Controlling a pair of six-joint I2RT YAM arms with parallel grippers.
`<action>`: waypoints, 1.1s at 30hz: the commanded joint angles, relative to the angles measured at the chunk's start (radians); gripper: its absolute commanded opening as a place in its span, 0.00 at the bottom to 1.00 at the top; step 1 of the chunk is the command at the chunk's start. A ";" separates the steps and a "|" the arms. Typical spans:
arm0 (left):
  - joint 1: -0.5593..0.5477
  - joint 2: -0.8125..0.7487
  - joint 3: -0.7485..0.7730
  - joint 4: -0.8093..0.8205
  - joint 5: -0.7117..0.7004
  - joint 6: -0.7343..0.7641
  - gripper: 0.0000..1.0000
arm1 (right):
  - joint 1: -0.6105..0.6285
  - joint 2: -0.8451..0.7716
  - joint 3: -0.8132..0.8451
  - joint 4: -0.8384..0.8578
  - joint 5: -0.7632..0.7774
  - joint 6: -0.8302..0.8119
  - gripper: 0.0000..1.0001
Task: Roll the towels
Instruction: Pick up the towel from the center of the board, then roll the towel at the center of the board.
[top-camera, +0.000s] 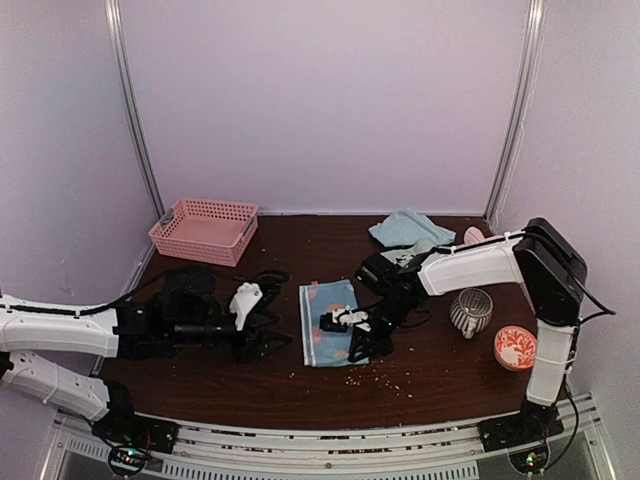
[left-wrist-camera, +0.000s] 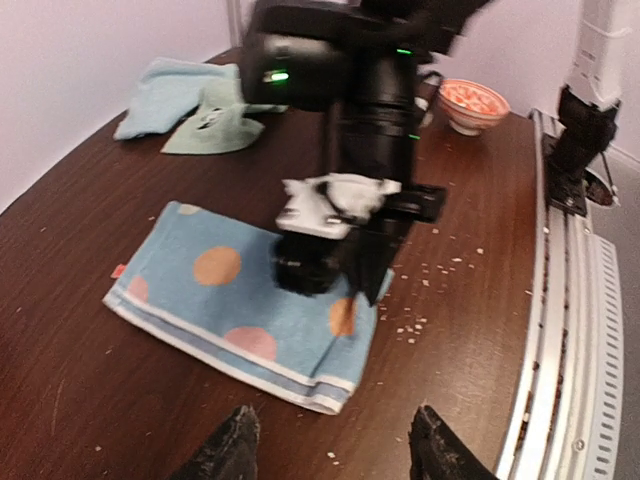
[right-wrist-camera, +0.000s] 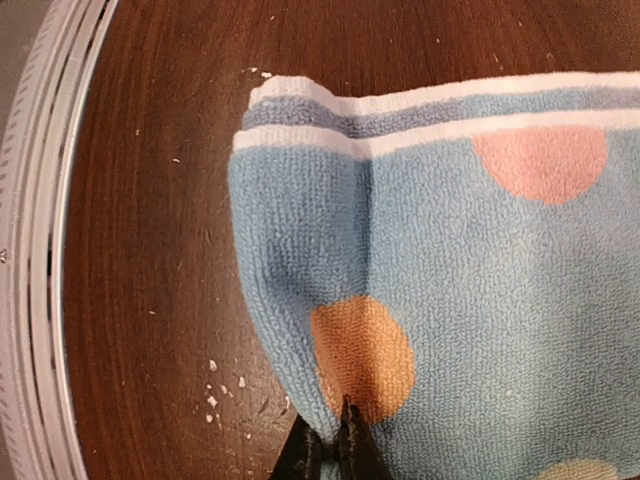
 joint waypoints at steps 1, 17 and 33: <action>-0.099 0.075 0.019 0.068 0.051 0.111 0.53 | -0.059 0.074 0.064 -0.193 -0.199 -0.030 0.03; -0.211 0.659 0.454 -0.071 -0.149 0.376 0.55 | -0.113 0.179 0.143 -0.291 -0.252 -0.043 0.02; -0.211 0.811 0.496 -0.070 -0.260 0.430 0.47 | -0.118 0.193 0.147 -0.283 -0.257 -0.032 0.03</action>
